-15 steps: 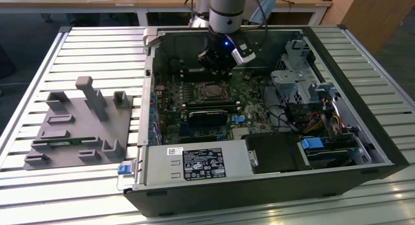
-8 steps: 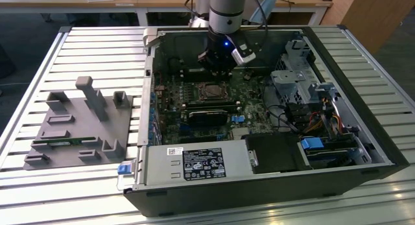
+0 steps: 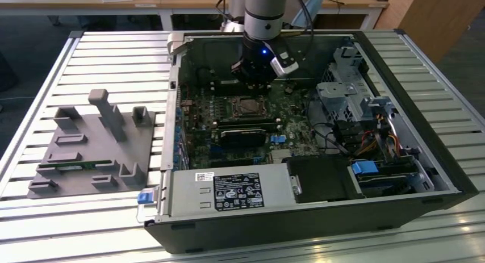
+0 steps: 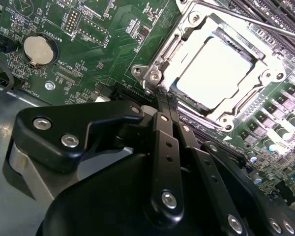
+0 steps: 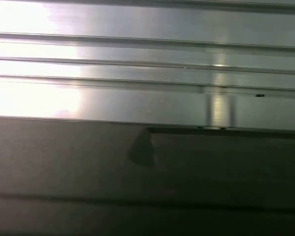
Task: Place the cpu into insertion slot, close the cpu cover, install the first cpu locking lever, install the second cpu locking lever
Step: 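Install the first cpu locking lever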
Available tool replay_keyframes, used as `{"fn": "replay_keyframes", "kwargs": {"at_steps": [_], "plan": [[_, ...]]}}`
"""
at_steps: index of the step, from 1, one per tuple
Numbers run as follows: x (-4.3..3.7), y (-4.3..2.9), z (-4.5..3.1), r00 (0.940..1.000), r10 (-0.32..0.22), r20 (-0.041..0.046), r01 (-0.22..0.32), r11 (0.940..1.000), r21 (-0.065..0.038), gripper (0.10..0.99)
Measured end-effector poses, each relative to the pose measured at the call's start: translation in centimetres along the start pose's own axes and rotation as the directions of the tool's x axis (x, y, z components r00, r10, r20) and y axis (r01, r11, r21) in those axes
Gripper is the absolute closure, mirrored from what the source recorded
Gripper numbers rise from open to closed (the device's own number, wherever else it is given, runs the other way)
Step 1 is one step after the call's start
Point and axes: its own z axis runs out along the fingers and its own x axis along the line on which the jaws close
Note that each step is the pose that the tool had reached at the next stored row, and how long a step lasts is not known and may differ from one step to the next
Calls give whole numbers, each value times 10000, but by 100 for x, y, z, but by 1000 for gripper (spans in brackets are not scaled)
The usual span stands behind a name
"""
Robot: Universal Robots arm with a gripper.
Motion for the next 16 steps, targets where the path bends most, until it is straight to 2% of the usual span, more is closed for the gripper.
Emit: {"fn": "replay_keyframes", "kwargs": {"at_steps": [5, 13, 16], "plan": [[-1, 4, -12, 10000, 2, 9, -2, 10000, -16, 965], [0, 2, -119, 10000, 2, 3, -2, 10000, -5, 965], [0, -3, -124, 10000, -1, 4, 1, 10000, -7, 965]]}}
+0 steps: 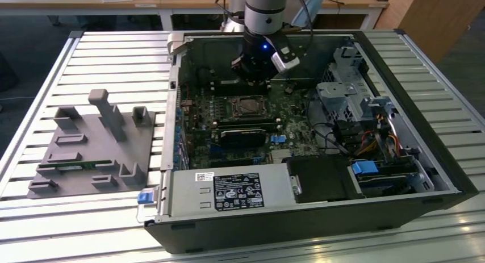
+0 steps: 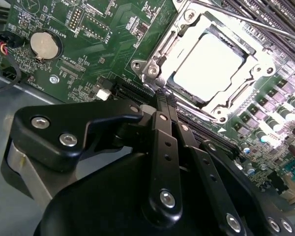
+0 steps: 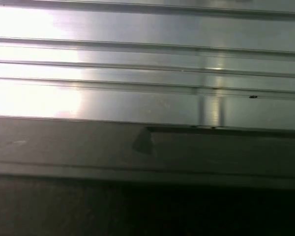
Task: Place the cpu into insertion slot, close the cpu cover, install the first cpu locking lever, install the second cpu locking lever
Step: 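Install the first cpu locking lever, then install the second cpu locking lever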
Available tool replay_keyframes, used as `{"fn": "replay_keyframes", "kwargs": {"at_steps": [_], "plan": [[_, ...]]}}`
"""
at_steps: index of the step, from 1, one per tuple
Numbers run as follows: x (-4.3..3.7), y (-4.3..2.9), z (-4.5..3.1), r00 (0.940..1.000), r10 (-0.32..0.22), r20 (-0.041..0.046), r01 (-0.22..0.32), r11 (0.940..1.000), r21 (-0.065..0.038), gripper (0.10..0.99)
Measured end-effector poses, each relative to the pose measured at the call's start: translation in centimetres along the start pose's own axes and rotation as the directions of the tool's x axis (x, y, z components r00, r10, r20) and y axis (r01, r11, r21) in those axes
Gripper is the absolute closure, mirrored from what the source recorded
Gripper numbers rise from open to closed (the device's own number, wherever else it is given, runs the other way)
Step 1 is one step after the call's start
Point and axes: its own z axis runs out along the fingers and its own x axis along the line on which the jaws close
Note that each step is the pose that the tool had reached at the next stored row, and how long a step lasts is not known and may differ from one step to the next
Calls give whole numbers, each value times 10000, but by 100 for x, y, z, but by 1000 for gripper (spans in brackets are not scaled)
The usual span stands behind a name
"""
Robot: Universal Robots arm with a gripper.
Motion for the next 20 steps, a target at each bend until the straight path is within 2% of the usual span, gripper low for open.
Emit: {"fn": "replay_keyframes", "kwargs": {"at_steps": [20], "plan": [[2, -68, 0, 10000, 2, -1, -2, 10000, 1, 965]]}}
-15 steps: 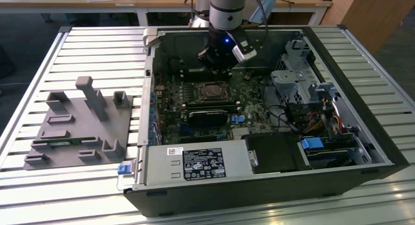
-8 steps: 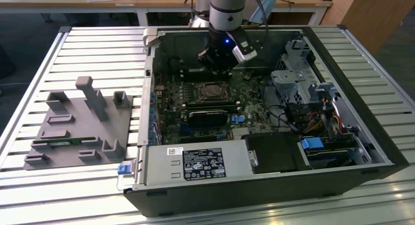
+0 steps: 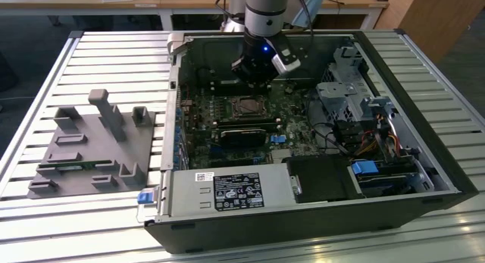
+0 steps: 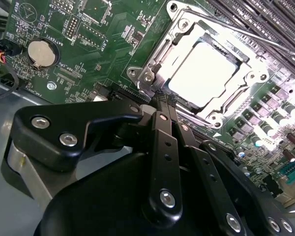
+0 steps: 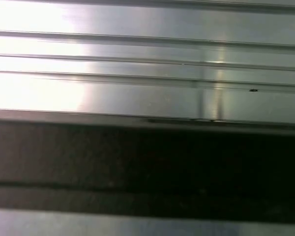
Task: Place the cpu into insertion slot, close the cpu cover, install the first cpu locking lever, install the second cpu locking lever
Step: 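Install the second cpu locking lever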
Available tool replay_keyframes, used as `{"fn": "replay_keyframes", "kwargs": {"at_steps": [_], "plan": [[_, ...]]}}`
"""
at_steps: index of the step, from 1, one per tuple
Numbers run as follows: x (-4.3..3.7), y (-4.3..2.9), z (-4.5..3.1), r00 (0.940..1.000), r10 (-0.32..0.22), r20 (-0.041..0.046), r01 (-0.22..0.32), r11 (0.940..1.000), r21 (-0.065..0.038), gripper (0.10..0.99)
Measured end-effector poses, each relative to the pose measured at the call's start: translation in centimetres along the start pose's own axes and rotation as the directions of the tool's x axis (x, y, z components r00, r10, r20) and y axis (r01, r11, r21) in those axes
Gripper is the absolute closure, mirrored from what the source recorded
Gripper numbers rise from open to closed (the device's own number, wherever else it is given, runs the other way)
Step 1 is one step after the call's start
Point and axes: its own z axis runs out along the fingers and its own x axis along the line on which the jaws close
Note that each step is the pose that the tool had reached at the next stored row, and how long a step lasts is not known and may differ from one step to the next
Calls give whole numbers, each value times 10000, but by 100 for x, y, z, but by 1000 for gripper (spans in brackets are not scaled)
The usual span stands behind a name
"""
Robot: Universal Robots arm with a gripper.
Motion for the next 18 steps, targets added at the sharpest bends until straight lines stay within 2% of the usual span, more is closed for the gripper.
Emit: {"fn": "replay_keyframes", "kwargs": {"at_steps": [7, 11, 14, 18], "plan": [[2, -55, 0, 10000, 0, 0, 0, 10000, 0, 965], [2, -56, -18, 10000, 1, 0, -1, 10000, -3, 965], [2, -56, -98, 10000, 1, 1, -1, 10000, -9, 965], [2, -56, -265, 10000, 0, 0, 0, 10000, -7, 965]]}}
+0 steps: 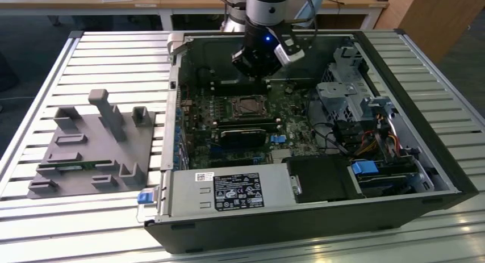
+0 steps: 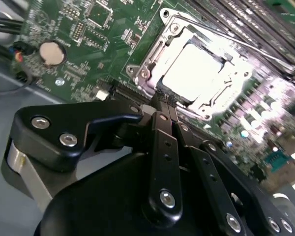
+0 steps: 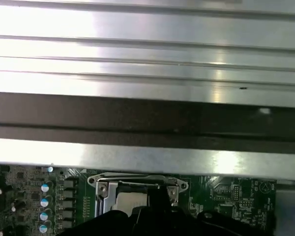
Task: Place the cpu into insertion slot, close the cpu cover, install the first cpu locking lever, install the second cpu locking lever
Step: 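Install the second cpu locking lever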
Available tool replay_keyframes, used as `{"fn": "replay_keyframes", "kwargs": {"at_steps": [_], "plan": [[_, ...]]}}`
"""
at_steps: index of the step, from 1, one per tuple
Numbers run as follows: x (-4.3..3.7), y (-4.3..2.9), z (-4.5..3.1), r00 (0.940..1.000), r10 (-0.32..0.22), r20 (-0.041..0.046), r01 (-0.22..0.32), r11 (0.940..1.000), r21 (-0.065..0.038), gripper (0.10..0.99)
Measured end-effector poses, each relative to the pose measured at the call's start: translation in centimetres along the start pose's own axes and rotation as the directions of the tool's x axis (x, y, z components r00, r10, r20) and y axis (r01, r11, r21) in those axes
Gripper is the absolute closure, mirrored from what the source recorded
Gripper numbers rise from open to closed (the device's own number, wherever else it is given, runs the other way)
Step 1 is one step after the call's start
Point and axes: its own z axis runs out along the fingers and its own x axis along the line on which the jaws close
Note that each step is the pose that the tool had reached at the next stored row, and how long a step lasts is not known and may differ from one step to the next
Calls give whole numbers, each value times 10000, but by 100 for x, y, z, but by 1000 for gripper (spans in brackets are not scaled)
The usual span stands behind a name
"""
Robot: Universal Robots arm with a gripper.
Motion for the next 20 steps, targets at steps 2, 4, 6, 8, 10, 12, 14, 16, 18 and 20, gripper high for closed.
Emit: {"fn": "replay_keyframes", "kwargs": {"at_steps": [2, 4, 6, 8, 10, 12, 14, 16, 18, 20], "plan": [[0, -10, -26, 10000, -1, 1, 1, 10000, -1, 965], [2, -43, -27, 10000, 0, 0, 0, 10000, -1, 965], [4, -97, -27, 10000, 1, 1, -1, 10000, -12, 965], [6, -158, -27, 10000, 0, 2, 0, 10000, -17, 965], [8, -219, -28, 10000, 0, 1, 0, 10000, -20, 965], [10, -280, -27, 10000, 1, 2, -1, 10000, -30, 965], [11, -337, -27, 10000, 0, 3, 0, 10000, -72, 965], [13, -372, -26, 10000, -1, -1, 1, 9998, -217, 965], [13, -392, -24, 10000, 0, -11, 0, 9988, -495, 965], [14, -423, -20, 10000, -1, -27, -1, 9980, -639, 965]]}}
